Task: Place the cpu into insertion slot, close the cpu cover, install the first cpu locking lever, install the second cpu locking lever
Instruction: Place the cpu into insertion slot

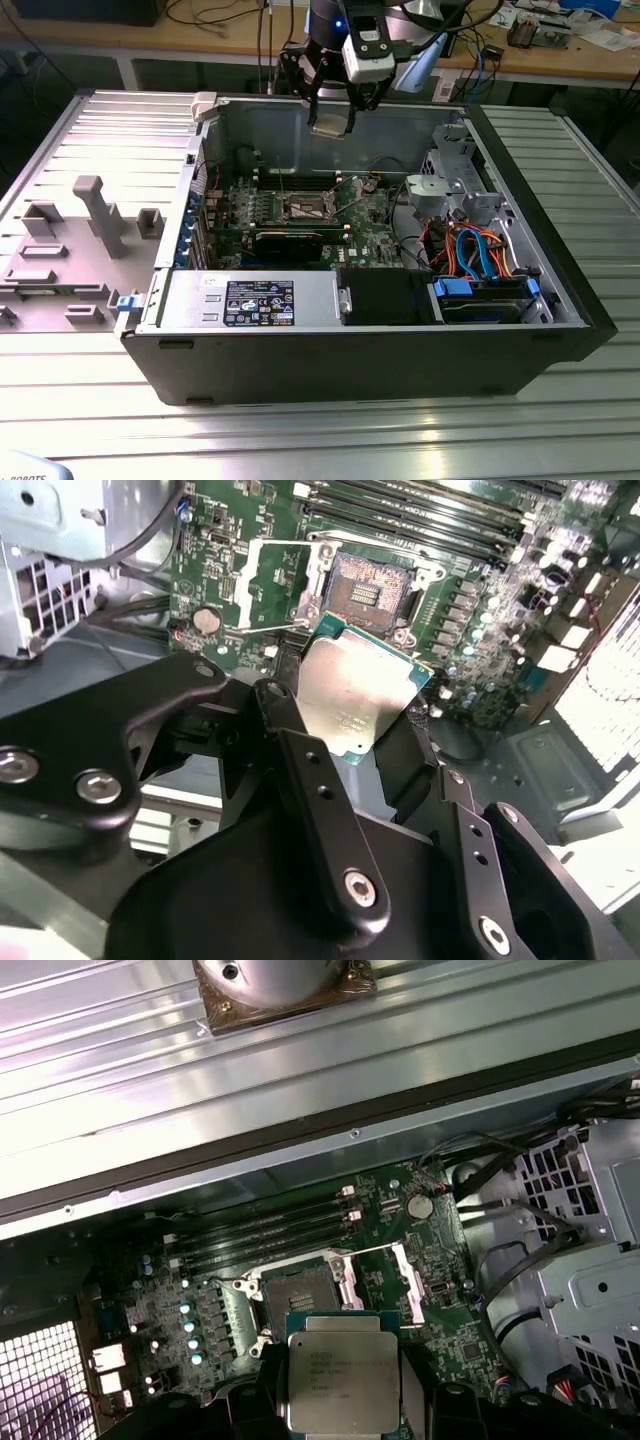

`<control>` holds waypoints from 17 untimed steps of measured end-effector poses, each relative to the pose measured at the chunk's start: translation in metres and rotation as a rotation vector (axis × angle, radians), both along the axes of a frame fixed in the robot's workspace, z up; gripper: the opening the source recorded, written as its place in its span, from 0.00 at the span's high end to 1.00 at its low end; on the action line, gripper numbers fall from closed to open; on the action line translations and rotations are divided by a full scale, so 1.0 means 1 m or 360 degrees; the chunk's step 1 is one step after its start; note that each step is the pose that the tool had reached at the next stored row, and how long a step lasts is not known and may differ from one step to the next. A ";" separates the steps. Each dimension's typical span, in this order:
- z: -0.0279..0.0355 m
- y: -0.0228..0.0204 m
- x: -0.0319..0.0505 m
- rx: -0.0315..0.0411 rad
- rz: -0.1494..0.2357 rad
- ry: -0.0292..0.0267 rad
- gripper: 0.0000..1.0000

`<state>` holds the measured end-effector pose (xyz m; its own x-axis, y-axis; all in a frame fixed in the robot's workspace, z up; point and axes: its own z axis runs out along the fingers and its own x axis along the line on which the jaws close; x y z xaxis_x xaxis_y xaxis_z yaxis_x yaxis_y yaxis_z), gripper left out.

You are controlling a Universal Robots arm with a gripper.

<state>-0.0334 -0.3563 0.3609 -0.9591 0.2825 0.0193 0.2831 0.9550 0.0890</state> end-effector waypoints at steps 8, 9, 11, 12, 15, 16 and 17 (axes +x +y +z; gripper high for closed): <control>-0.0003 0.0000 0.0000 0.0000 -0.0035 -0.00001 0.46; -0.0003 0.0000 0.0000 0.0000 -0.0035 0.00000 0.46; -0.0003 0.0000 0.0000 0.0000 -0.0035 0.00000 0.46; -0.0003 0.0000 0.0000 0.0000 -0.0035 0.00001 0.46; -0.0003 0.0000 0.0000 0.0000 -0.0038 0.00000 0.46; -0.0003 0.0000 0.0000 0.0000 -0.0042 -0.00001 0.46; -0.0003 0.0000 -0.0002 0.0000 -0.0062 0.00000 0.46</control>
